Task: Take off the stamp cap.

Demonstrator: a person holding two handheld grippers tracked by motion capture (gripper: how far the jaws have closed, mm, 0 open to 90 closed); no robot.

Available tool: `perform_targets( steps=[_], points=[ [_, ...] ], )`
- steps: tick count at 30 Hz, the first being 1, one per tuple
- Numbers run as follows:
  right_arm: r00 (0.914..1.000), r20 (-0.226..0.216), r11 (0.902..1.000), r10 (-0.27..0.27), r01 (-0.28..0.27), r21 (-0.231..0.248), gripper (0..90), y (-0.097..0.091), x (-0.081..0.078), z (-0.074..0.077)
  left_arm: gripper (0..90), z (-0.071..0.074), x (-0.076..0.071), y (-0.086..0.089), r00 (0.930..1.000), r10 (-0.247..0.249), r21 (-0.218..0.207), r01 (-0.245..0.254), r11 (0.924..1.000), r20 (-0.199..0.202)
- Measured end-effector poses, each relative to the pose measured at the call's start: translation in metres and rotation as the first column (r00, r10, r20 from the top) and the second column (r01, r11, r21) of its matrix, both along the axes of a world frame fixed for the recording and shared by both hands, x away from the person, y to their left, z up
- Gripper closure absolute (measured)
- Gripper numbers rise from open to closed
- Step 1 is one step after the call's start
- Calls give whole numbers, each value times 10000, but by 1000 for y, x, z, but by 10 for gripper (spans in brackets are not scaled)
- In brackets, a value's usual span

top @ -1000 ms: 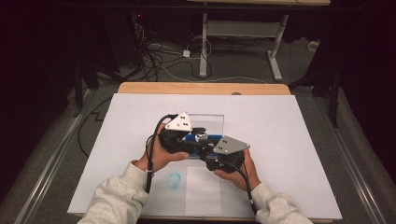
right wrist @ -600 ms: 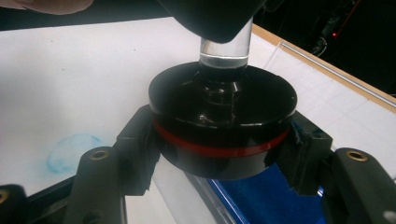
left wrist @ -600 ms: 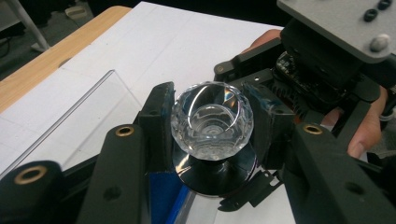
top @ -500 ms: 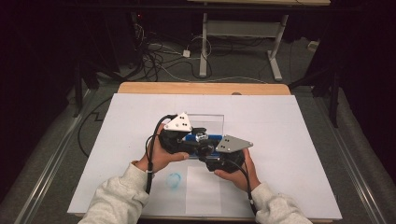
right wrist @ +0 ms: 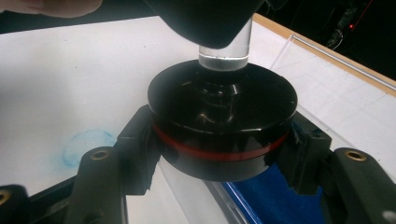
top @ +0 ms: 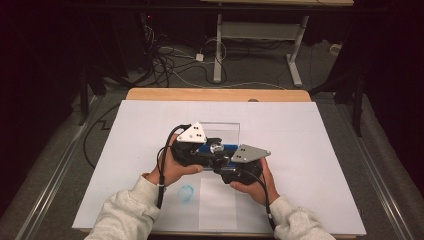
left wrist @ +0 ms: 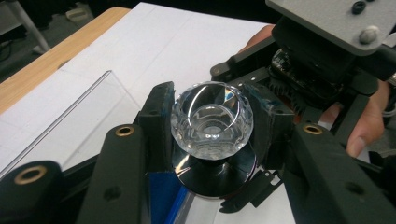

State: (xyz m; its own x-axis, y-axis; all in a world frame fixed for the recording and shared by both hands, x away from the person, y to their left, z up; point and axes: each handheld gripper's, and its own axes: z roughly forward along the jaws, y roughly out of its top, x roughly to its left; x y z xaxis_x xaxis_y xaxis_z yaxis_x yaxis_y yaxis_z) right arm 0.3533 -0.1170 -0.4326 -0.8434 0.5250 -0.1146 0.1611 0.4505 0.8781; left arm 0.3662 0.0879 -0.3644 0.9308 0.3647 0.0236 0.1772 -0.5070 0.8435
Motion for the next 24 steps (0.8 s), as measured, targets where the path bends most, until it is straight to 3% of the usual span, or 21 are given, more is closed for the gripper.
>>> perform_targets(
  steps=[4,7,13,20,24],
  points=[
    [9999,-143,9999,-31,29,-112,387,1,0,0,550,-2,-1,-1,10000,3,11,-3,10000,95],
    [9997,-227,9995,-92,85,-295,387,1,0,1,549,-4,1,-1,9999,83,37,-83,10000,-117],
    [9984,-481,9988,-303,285,-387,387,2,1,0,549,-6,0,-2,9994,306,-51,-307,9995,-131],
    [9969,-688,9993,-375,372,-57,388,1,0,0,550,-6,-1,-1,9990,444,-335,-447,9984,-104],
    [9938,-1055,9993,-360,370,72,387,3,0,1,550,-8,-3,0,9990,454,-322,-453,9985,16]
  ],
)
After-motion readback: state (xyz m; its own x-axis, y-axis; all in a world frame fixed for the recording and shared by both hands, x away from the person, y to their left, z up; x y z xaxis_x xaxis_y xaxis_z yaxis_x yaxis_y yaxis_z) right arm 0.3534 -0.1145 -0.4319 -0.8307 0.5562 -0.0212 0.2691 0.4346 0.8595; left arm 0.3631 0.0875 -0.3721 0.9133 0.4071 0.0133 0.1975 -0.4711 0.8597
